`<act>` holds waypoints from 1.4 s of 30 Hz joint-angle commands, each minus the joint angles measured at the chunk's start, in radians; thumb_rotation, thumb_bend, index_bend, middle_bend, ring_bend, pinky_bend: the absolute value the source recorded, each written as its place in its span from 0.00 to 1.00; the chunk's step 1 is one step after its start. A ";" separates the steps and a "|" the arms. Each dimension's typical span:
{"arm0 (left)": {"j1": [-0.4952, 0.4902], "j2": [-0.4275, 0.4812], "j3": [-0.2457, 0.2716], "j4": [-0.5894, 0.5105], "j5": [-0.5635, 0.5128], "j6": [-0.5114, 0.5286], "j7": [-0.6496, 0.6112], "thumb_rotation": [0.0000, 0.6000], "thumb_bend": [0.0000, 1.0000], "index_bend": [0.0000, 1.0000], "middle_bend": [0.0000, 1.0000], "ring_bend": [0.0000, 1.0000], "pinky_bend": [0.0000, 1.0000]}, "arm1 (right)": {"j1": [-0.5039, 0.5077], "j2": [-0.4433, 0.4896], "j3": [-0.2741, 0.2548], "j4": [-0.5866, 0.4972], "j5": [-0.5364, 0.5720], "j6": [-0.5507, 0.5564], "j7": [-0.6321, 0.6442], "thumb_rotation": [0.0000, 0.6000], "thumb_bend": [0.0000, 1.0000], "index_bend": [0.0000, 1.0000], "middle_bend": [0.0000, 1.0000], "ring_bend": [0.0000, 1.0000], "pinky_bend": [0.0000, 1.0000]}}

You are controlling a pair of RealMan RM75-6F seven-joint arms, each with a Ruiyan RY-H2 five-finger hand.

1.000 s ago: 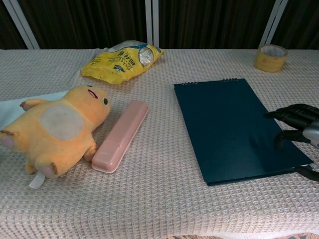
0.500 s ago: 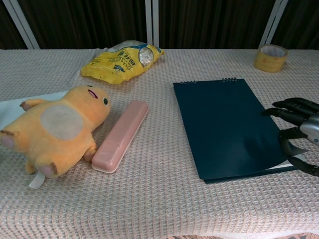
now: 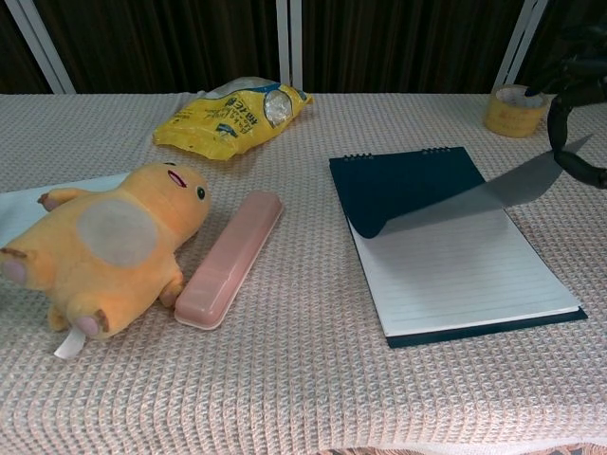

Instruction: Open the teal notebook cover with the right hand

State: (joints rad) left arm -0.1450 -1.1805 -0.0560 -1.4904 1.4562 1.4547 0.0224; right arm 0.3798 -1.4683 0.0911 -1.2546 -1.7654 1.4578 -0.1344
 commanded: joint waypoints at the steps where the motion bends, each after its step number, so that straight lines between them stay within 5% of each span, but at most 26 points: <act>1: 0.000 0.001 -0.001 0.000 -0.001 -0.001 -0.002 1.00 0.01 0.09 0.06 0.03 0.12 | 0.106 0.043 0.123 -0.031 0.076 -0.066 0.038 1.00 0.59 1.00 0.26 0.00 0.00; 7: -0.005 0.001 -0.007 0.009 -0.011 -0.017 -0.015 1.00 0.01 0.09 0.06 0.03 0.12 | 0.301 0.015 0.279 0.084 0.233 -0.278 0.044 1.00 0.60 1.00 0.26 0.00 0.00; 12: -0.006 0.007 -0.014 0.022 -0.027 -0.029 -0.033 1.00 0.01 0.09 0.06 0.03 0.12 | 0.480 -0.075 0.372 0.297 0.369 -0.462 0.075 1.00 0.60 1.00 0.26 0.00 0.00; 20: -0.010 0.008 -0.025 0.048 -0.061 -0.061 -0.058 1.00 0.01 0.09 0.06 0.03 0.12 | 0.721 -0.267 0.419 0.738 0.472 -0.629 0.111 1.00 0.60 0.98 0.26 0.00 0.00; 22: -0.014 0.006 -0.026 0.055 -0.067 -0.071 -0.063 1.00 0.01 0.09 0.06 0.03 0.12 | 0.765 -0.310 0.411 0.848 0.497 -0.702 0.071 1.00 0.55 0.75 0.17 0.00 0.00; 25: -0.016 0.004 -0.029 0.063 -0.068 -0.075 -0.070 1.00 0.01 0.09 0.06 0.03 0.12 | 0.804 -0.354 0.413 0.941 0.528 -0.742 0.040 1.00 0.49 0.15 0.02 0.00 0.00; 27: -0.015 0.004 -0.029 0.067 -0.068 -0.074 -0.074 1.00 0.01 0.09 0.06 0.03 0.12 | 0.809 -0.371 0.410 0.964 0.530 -0.695 0.068 1.00 0.47 0.00 0.00 0.00 0.00; 34: -0.012 0.001 -0.023 0.073 -0.069 -0.082 -0.077 1.00 0.01 0.09 0.06 0.03 0.12 | 0.761 -0.354 0.346 0.947 0.472 -0.511 0.212 1.00 0.38 0.00 0.00 0.00 0.00; 38: -0.013 -0.003 -0.022 0.070 -0.059 -0.076 -0.075 1.00 0.01 0.09 0.06 0.03 0.12 | 0.690 -0.307 0.303 0.869 0.436 -0.393 0.268 1.00 0.37 0.00 0.00 0.00 0.00; 42: -0.014 -0.005 -0.020 0.066 -0.054 -0.075 -0.070 1.00 0.01 0.09 0.06 0.03 0.12 | 0.547 -0.200 0.242 0.664 0.394 -0.252 0.287 1.00 0.37 0.00 0.00 0.00 0.00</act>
State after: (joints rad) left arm -0.1586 -1.1850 -0.0763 -1.4242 1.4017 1.3800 -0.0473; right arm 1.0331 -1.7519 0.3883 -0.4470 -1.3306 1.1196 0.1232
